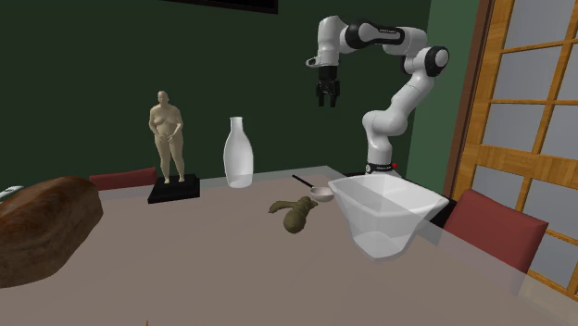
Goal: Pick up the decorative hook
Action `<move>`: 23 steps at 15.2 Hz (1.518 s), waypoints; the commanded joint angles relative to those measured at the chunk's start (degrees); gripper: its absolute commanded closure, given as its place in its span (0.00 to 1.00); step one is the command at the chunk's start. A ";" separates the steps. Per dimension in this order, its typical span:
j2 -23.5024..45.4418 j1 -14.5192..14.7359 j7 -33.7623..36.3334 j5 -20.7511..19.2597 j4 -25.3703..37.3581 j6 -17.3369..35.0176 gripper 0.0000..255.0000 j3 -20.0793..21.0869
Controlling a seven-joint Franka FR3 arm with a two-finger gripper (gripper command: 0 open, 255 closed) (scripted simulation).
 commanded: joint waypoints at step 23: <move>37.70 8.09 7.95 -2.51 13.49 26.87 0.00 17.78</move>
